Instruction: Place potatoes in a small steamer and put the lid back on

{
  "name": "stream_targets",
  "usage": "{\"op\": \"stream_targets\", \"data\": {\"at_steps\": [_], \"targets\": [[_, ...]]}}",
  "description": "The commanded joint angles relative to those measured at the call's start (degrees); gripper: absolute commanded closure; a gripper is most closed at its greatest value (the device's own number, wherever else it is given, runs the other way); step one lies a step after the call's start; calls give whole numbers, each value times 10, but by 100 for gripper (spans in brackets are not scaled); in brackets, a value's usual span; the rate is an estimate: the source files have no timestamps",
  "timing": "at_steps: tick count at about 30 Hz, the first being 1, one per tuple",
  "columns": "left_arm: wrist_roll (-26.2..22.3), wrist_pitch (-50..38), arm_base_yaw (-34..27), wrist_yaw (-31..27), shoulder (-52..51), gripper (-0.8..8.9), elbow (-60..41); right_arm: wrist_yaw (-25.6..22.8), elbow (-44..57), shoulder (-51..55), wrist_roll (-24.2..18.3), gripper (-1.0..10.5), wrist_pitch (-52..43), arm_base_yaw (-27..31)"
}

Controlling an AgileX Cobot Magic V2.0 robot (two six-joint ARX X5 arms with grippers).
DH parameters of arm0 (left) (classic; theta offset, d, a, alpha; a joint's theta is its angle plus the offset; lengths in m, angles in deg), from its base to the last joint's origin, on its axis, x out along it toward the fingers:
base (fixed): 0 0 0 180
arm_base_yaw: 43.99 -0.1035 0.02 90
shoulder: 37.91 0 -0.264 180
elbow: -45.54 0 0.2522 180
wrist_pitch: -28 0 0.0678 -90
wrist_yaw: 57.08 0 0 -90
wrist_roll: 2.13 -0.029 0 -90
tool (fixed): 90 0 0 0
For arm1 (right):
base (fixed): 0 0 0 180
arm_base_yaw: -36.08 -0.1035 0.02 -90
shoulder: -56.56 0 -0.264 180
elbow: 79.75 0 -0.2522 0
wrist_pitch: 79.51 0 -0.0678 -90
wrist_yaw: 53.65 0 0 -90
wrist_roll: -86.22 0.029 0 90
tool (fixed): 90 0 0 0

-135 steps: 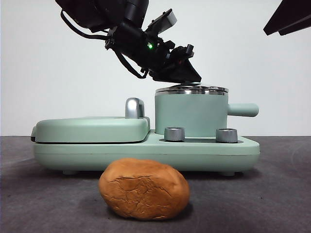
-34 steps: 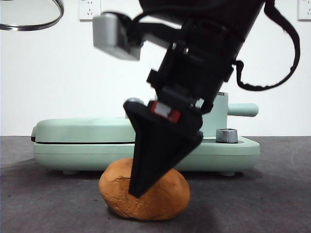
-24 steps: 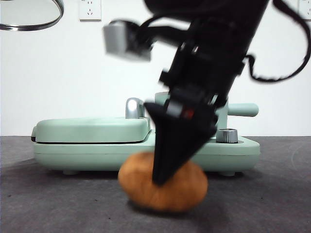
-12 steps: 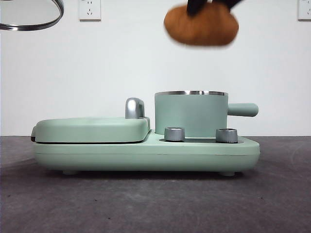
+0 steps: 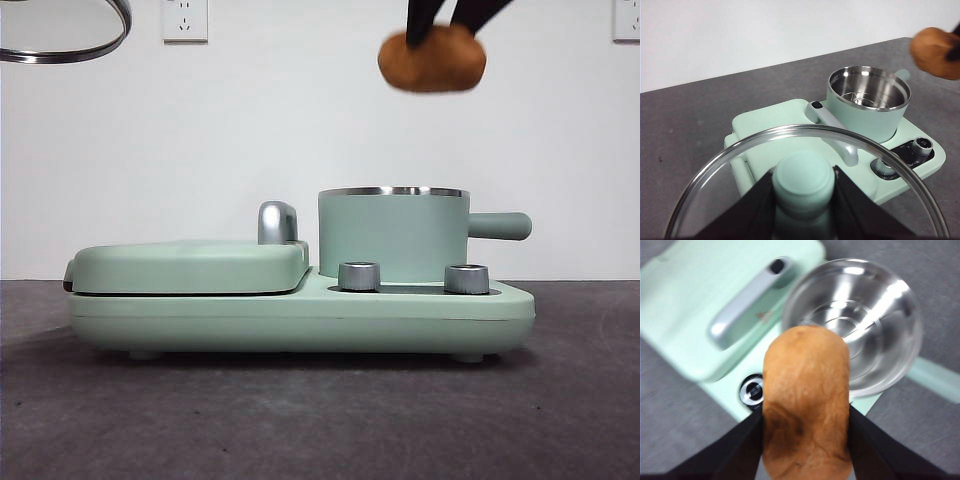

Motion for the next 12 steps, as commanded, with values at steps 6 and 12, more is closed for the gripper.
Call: {"op": "stream_targets", "data": {"at_steps": [6, 12], "targets": [[0, -19, 0, -1, -1, 799, 6, 2, -78, -110, -28, 773, -16, 31], [0, -19, 0, -1, -1, 799, 6, 19, -90, -160, -29, 773, -52, 42]]}}
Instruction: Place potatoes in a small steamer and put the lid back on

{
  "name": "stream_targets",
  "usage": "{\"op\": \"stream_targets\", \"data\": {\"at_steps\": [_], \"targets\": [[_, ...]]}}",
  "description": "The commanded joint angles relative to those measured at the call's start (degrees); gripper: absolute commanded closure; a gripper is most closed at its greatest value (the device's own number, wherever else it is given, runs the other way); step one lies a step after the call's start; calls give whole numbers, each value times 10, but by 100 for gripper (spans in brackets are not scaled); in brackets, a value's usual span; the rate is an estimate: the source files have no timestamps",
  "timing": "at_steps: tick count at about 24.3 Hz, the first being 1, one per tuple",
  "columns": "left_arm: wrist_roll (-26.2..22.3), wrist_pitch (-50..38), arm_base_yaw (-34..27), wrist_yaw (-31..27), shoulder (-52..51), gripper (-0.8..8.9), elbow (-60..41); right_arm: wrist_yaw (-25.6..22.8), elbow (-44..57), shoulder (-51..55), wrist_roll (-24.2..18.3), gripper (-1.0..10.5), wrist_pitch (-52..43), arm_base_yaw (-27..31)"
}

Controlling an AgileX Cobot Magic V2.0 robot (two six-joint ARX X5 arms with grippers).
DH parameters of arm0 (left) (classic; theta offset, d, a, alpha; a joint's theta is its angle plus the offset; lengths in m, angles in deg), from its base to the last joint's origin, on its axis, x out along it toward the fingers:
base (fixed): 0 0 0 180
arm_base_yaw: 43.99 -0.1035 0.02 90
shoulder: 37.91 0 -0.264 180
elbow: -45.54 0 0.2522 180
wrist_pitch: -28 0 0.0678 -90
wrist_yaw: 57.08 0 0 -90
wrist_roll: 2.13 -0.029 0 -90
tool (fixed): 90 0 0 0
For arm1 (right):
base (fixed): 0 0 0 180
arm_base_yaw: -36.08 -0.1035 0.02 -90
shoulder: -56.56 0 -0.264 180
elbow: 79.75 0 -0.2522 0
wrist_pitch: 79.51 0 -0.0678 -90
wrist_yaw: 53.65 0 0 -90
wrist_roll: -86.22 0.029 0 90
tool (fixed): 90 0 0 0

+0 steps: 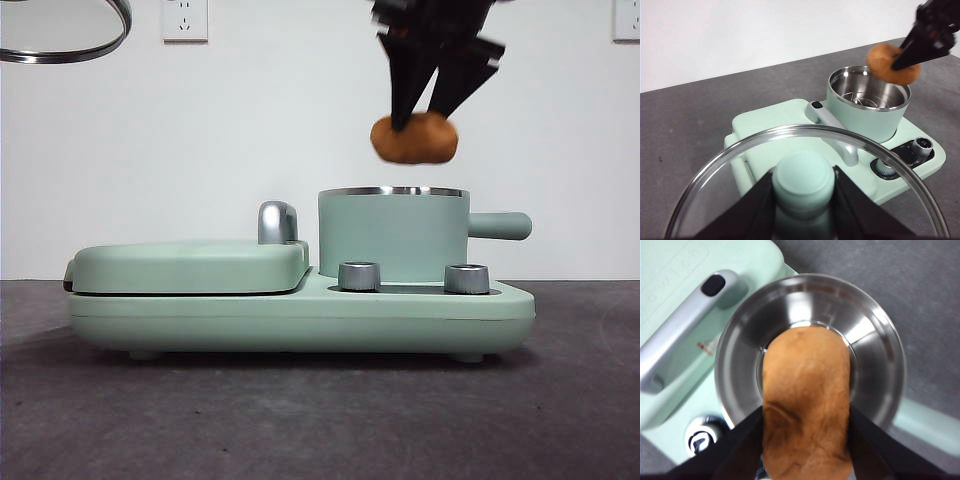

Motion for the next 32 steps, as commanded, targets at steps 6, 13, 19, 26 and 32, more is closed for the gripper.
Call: {"op": "stream_targets", "data": {"at_steps": [6, 13, 19, 26, 32], "targets": [[0, -19, 0, -1, -1, 799, 6, 6, -18, -54, -7, 773, -32, -1], [1, -19, 0, -1, -1, 799, 6, 5, -18, -97, -7, 773, -71, 2], [5, -19, 0, -1, 0, 799, 6, 4, -18, -120, -5, 773, -77, 6], [5, -19, 0, -1, -1, 799, 6, 6, -18, -134, -5, 656, -81, 7], [7, -19, 0, -1, -1, 799, 6, 6, -45, -64, 3, 527, -78, 4]]}}
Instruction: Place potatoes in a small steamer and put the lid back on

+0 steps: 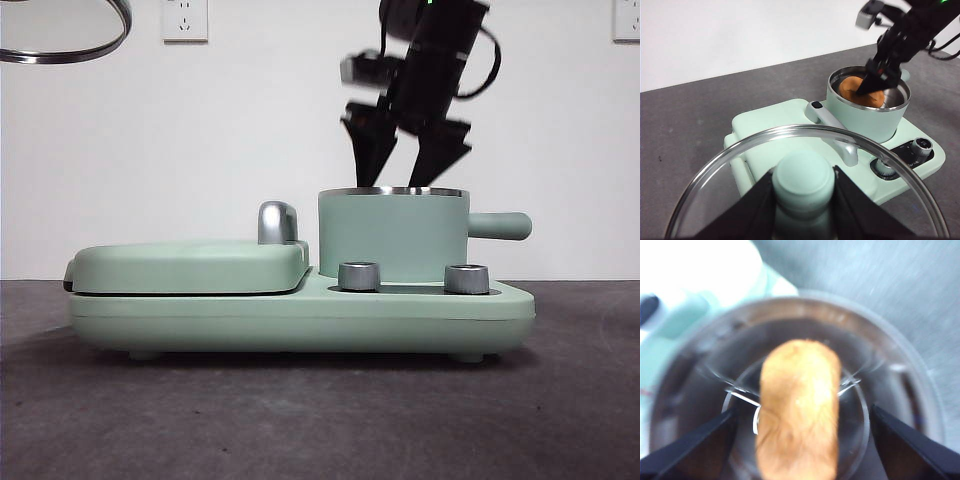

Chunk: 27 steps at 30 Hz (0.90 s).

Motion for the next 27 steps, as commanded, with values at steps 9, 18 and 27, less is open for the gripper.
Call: {"op": "stream_targets", "data": {"at_steps": [9, 18, 27], "targets": [[13, -19, 0, 4, -1, 799, 6, -47, 13, 275, 28, 566, 42, -65], [13, -19, 1, 22, 0, 799, 6, -84, 185, 457, 28, 566, -2, -116], [13, -41, 16, 35, 19, 799, 6, -108, 357, 628, 52, 566, -48, -130]]}}
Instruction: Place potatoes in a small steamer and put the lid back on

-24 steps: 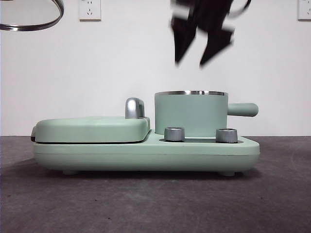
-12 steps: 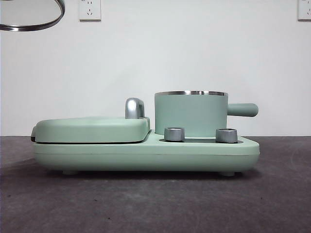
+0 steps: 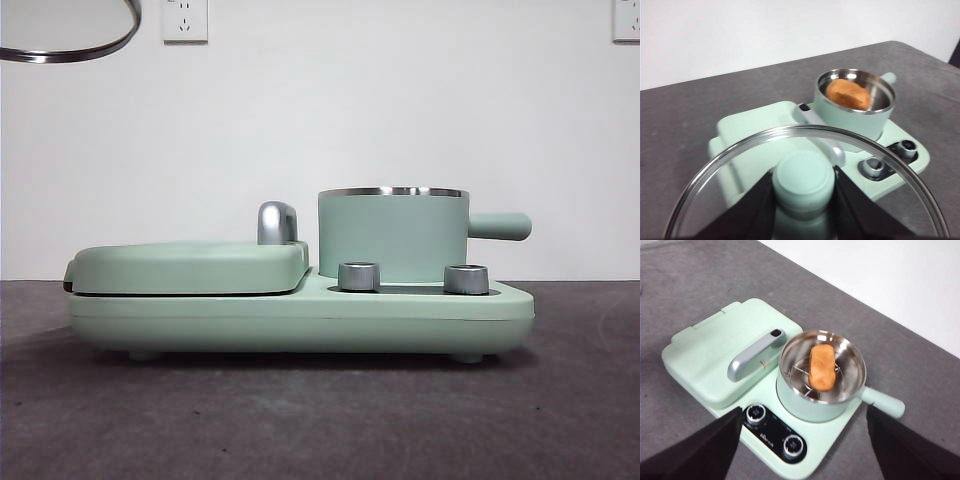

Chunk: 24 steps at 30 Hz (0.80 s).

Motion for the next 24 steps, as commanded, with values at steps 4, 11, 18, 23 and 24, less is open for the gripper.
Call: {"op": "stream_targets", "data": {"at_steps": [4, 11, 18, 23, 24], "targets": [[2, -64, 29, 12, 43, 799, 7, -24, 76, 91, 29, 566, -12, -6], [2, -160, 79, 12, 129, 799, 7, -54, 156, 194, 41, 566, -10, -6], [-2, -242, 133, 12, 247, 799, 47, -85, 195, 252, 58, 566, 23, -6], [-31, -264, 162, 12, 350, 799, 122, -85, 201, 261, 59, 566, 50, -6], [-38, -264, 167, 12, 368, 799, 138, -85, 201, 261, 59, 566, 53, -6]]}}
